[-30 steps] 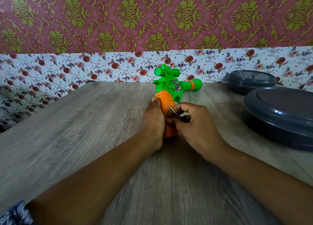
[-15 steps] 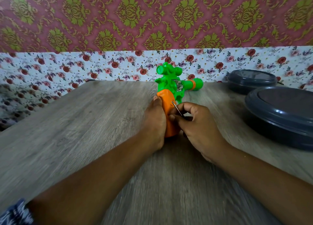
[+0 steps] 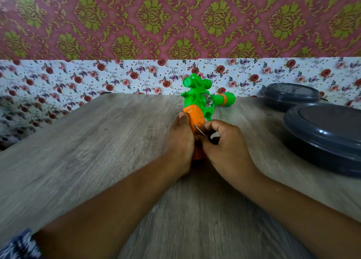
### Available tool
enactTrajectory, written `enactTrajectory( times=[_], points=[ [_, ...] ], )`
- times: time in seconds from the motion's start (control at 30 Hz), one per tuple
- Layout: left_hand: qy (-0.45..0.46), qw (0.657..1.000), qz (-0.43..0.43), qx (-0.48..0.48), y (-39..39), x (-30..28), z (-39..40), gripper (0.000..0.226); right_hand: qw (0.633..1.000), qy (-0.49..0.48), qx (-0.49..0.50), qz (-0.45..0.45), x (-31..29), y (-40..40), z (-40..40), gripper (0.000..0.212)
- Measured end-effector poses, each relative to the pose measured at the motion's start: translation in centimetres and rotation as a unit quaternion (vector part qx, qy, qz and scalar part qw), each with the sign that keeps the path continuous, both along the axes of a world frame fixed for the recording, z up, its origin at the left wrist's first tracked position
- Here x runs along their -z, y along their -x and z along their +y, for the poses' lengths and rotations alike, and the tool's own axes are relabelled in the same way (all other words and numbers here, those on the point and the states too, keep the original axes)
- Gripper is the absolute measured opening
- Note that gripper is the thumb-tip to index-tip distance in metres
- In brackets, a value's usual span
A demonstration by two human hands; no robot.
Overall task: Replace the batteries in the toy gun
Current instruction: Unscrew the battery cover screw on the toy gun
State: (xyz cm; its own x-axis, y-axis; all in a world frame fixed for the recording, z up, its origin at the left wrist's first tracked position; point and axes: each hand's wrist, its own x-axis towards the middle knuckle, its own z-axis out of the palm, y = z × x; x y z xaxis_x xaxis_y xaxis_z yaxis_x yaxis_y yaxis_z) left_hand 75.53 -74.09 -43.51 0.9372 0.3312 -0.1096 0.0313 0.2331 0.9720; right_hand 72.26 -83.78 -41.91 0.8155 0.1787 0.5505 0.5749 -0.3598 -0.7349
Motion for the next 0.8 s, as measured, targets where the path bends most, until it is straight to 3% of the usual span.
enactTrajectory(
  times=[0.13, 0.37, 0.8],
  points=[
    [-0.005, 1.0, -0.014, -0.008, 0.25, -0.35, -0.17, 0.068, 0.999, -0.025, -0.001, 0.041, 0.04, -0.1, 0.21, 0.01],
    [-0.002, 1.0, -0.016, -0.003, 0.55, -0.65, -0.05, 0.066, 0.998, 0.045, 0.005, 0.051, 0.2, -0.66, 0.01, 0.012],
    [-0.048, 0.998, -0.04, 0.014, 0.49, -0.34, 0.35, 0.058, 0.994, 0.097, 0.036, -0.029, 0.01, -0.36, 0.02, 0.009]
  ],
)
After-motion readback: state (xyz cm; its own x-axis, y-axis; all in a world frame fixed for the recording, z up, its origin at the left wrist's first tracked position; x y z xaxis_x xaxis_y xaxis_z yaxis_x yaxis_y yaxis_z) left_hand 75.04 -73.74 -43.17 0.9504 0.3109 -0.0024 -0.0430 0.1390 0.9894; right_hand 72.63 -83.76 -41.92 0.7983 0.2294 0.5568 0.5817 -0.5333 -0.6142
